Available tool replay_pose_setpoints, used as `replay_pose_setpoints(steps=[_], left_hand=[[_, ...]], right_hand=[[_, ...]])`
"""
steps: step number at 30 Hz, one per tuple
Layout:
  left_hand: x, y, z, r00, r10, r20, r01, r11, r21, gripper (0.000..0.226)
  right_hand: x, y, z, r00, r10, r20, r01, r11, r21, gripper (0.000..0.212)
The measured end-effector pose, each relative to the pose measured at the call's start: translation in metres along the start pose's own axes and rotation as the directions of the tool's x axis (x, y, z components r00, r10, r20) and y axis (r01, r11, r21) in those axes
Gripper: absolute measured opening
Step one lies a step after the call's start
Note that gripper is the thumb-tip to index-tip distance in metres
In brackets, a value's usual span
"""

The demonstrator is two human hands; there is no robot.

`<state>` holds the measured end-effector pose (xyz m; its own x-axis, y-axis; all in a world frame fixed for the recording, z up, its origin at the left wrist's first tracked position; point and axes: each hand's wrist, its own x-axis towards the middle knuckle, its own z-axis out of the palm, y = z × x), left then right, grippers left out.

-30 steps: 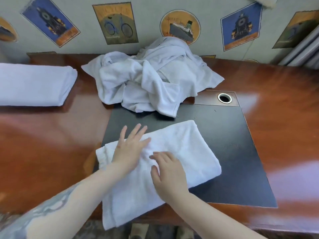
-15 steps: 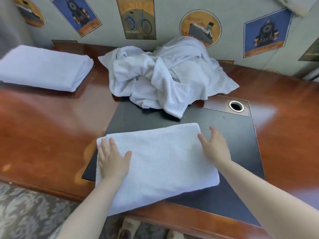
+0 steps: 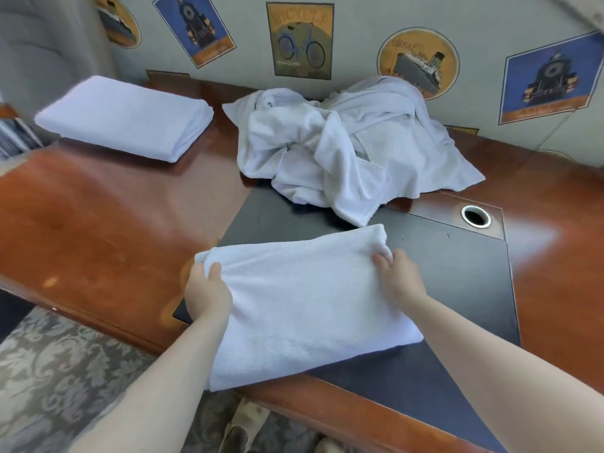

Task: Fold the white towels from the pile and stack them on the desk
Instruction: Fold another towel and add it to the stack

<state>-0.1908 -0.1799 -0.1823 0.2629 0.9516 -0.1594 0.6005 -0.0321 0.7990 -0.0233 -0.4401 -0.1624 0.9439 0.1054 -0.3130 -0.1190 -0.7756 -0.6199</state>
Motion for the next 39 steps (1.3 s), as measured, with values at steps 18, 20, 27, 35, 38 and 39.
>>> replay_pose_setpoints(steps=[18, 20, 27, 35, 38, 39], left_hand=[[0.045, 0.017, 0.023, 0.970, -0.213, 0.118, 0.206, 0.976, 0.071, 0.038], [0.042, 0.013, 0.024, 0.976, -0.209, 0.062, 0.208, 0.978, 0.023, 0.035], [0.058, 0.022, 0.022, 0.941, -0.323, 0.098, 0.307, 0.940, 0.152, 0.044], [0.051, 0.013, 0.019, 0.952, -0.278, 0.132, 0.292, 0.951, -0.100, 0.023], [0.048, 0.011, 0.016, 0.966, -0.225, 0.127, 0.242, 0.960, -0.144, 0.016], [0.048, 0.011, 0.015, 0.968, -0.219, 0.119, 0.236, 0.960, -0.151, 0.016]], right_hand=[[0.078, -0.030, 0.009, 0.963, 0.266, 0.042, -0.268, 0.940, 0.210, 0.041], [0.079, -0.026, 0.015, 0.973, 0.232, -0.005, -0.230, 0.965, 0.127, 0.045], [0.038, -0.028, 0.009, 0.978, 0.207, 0.008, -0.203, 0.948, 0.244, 0.051], [-0.057, 0.039, -0.012, 0.981, 0.130, -0.145, -0.106, 0.981, 0.161, 0.039], [-0.061, 0.051, -0.002, 0.969, 0.110, -0.223, -0.102, 0.994, 0.045, 0.041], [-0.062, 0.056, -0.002, 0.965, 0.101, -0.241, -0.110, 0.994, -0.022, 0.042]])
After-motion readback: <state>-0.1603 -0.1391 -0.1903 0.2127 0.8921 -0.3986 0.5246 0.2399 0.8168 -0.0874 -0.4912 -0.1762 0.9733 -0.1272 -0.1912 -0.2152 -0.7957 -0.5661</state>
